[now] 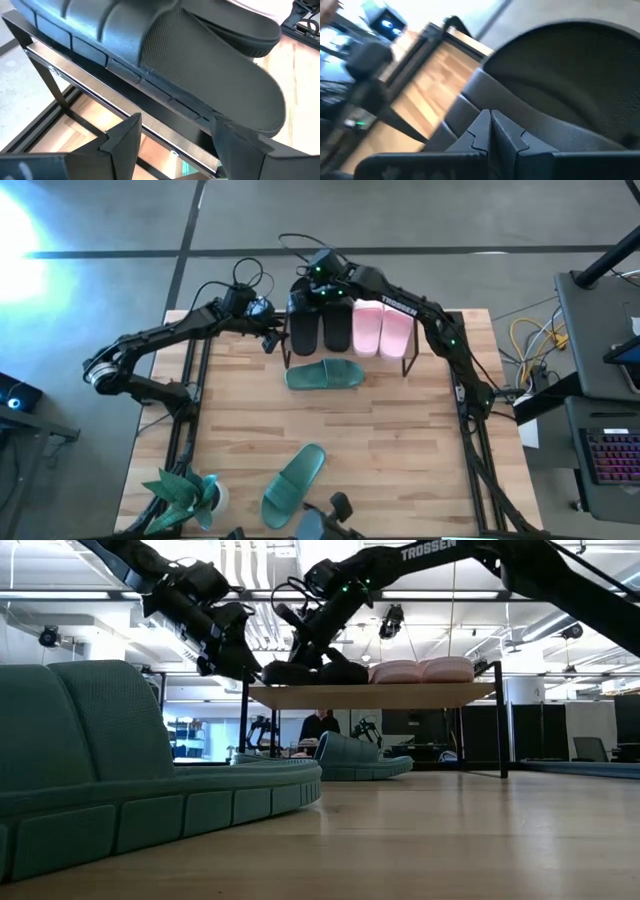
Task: Pick and place slides into the shelf
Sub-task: Adjust the shelf
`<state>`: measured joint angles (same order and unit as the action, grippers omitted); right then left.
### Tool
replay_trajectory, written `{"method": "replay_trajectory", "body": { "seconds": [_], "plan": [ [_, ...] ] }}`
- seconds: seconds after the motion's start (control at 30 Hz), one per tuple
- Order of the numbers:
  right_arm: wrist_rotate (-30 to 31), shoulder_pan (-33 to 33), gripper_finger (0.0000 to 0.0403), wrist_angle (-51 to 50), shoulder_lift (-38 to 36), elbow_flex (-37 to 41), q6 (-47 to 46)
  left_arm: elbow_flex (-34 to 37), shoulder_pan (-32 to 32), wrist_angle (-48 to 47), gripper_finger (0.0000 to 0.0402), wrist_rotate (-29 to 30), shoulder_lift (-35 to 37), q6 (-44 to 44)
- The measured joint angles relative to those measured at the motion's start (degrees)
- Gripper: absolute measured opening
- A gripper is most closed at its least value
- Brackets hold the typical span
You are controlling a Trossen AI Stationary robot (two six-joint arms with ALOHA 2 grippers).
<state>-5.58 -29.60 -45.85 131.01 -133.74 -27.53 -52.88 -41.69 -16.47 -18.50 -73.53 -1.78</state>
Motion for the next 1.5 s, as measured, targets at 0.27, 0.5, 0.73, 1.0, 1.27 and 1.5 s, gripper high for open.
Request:
{"method": "replay_trajectory", "body": {
  "seconds": [0.27,0.5,0.73,1.0,1.27,1.5],
  "plan": [
    [6.89,0.17,0.0009,-7.34,-0.65,0.33,1.95,0.17,0.02,0.33,0.0218,-0.12,0.17,0.16],
    [11.07,0.34,0.0009,-7.85,-0.59,0.6,2.03,0.67,0.02,0.53,0.0218,-0.11,0.28,0.23],
    [13.49,0.58,0.0009,-10.31,-0.93,0.73,3.9,1.05,0.06,5.43,0.0218,1.82,1.06,-0.82],
    [13.85,0.51,0.0009,-11.97,-1.22,0.26,4.66,1.18,0.9,8.58,0.0218,0.82,-1.88,-17.77],
    [13.88,0.54,0.0009,-12.12,-1.11,-0.63,5.07,1.9,1.09,13.27,0.0218,0.57,-4.12,-26.78],
    [14.03,0.78,0.0009,-12.01,-1.1,-0.65,5.08,2.03,1.59,15.28,0.0192,2.34,-4.12,-37.74]
  ]
}}
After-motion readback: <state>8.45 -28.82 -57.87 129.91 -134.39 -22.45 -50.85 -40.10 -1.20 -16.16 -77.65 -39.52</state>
